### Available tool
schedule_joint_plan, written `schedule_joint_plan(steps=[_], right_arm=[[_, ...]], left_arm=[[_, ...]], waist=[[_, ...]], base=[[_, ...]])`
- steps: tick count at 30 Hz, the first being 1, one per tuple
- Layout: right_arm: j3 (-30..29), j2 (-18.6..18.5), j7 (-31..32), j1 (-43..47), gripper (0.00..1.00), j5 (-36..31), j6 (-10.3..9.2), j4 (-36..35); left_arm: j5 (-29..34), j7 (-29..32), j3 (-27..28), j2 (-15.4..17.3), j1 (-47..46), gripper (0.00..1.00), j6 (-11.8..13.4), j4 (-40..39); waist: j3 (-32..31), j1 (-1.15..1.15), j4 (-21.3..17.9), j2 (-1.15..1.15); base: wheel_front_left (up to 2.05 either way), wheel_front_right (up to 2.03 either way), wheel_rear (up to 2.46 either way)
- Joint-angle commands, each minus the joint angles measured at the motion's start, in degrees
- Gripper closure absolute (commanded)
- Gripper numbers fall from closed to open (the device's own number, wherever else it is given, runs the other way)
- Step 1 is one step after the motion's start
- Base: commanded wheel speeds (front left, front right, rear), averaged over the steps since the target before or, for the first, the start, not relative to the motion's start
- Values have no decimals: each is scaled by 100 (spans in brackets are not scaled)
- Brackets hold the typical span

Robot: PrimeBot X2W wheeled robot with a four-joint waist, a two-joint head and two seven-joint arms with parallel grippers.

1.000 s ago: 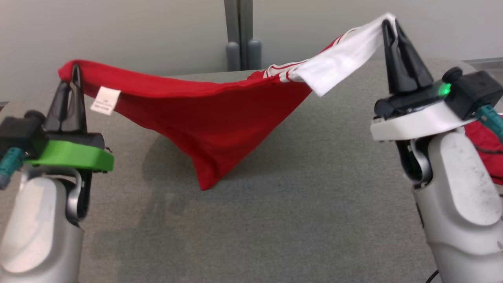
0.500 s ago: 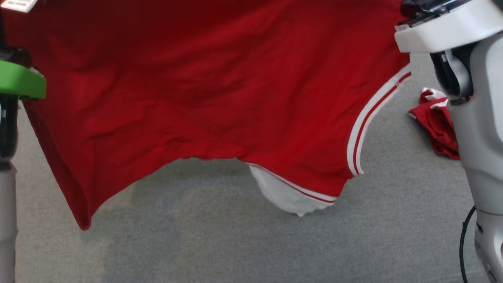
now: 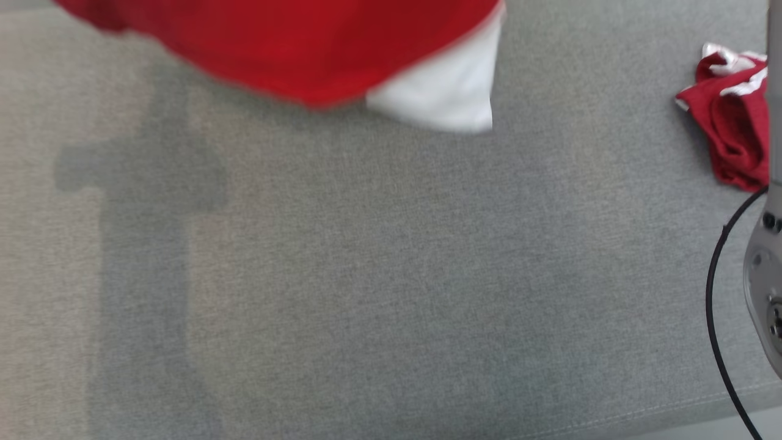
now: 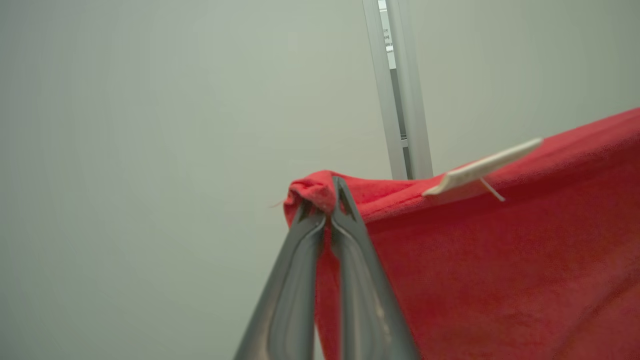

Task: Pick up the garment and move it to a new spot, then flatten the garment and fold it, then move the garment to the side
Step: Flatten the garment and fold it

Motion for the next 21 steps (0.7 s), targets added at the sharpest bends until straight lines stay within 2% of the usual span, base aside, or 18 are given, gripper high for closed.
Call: schedule_joint_plan(steps=[1,5,11,15,21], right_arm=[[-136,34,-43,-109,100,-89,-10,62],[-379,133,-68,-59,100,-141,-10,-132],[-404,155,-72,1152,100,204,-16,-661],[-287,214,-73,2443,100,543,-17,-922],[-241,326,-75,4353,100,973,-17,-1098]], left_arm=[[17,-171,19,-2,-241,100,0,142],[-115,-450,114,-28,-411,100,-6,507],[-381,-634,383,-120,594,100,-15,810],[-640,-661,687,-425,1781,100,-23,935],[-590,-662,1094,-1164,3612,100,-24,1009]], waist=[[556,-1,-141,0],[535,-1,-166,0],[326,-1,-175,0],[104,-1,-198,0],[-304,-1,-188,0]], base=[[0,0,0],[0,0,0],[0,0,0],[0,0,0],[0,0,0]])
